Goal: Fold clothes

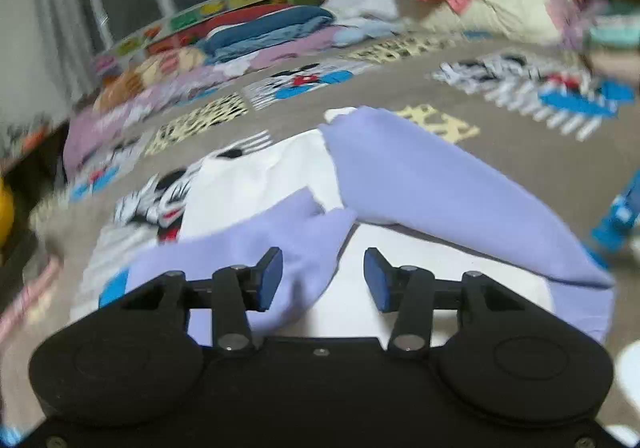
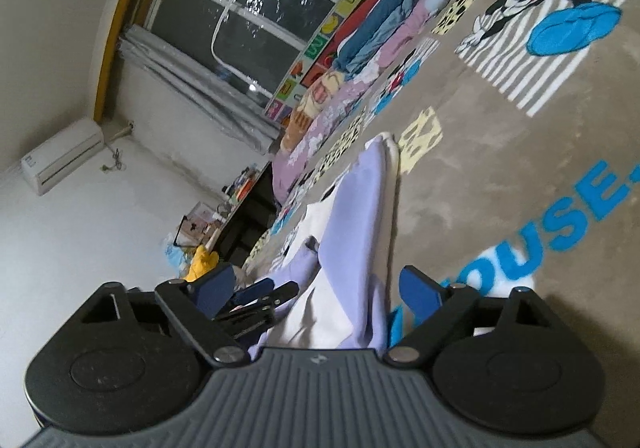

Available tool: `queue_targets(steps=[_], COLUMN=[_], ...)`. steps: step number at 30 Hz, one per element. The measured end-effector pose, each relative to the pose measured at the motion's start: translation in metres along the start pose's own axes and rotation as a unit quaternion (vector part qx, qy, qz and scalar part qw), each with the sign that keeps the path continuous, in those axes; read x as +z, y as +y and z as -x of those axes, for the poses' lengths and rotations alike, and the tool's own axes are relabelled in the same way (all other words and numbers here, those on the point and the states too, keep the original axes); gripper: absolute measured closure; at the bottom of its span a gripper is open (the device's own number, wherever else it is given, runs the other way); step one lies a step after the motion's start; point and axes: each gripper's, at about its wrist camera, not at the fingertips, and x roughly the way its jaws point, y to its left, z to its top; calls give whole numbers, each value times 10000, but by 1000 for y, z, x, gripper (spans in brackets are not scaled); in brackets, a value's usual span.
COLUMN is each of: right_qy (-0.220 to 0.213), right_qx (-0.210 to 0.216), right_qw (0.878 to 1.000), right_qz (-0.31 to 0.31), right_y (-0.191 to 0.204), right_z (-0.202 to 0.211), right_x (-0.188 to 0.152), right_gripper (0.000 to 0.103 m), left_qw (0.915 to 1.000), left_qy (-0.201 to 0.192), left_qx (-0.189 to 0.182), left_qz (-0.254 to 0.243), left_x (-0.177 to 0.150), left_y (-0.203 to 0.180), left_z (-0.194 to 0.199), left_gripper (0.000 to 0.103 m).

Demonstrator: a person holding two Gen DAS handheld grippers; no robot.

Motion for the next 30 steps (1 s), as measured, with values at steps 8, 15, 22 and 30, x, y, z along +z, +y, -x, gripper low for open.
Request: queue_targets(steps=[8, 15, 22, 30], right_qy=[734, 1000, 958, 800], right_qx=[-112, -411, -1149, -1319], right_qw=[9967, 9884, 9831, 9827], right_qz=[-312, -1066, -1051, -1029], right_y=[43, 74, 75, 67], right_z=[-59, -138, -187, -219], right_x=[-13, -18, -25, -27], right_gripper=[15, 15, 22, 28], left_qw=[9696, 9239, 9082, 8928], left_qy=[-465, -590, -832, -967], left_qx=[3, -152, -234, -457], left_qz=[2403, 3777, 4096, 4376], left_x=[-33, -71, -68, -66], left_y=[85, 129, 149, 164], left_z=[51, 56, 56, 56], left_gripper=[45, 45, 45, 45])
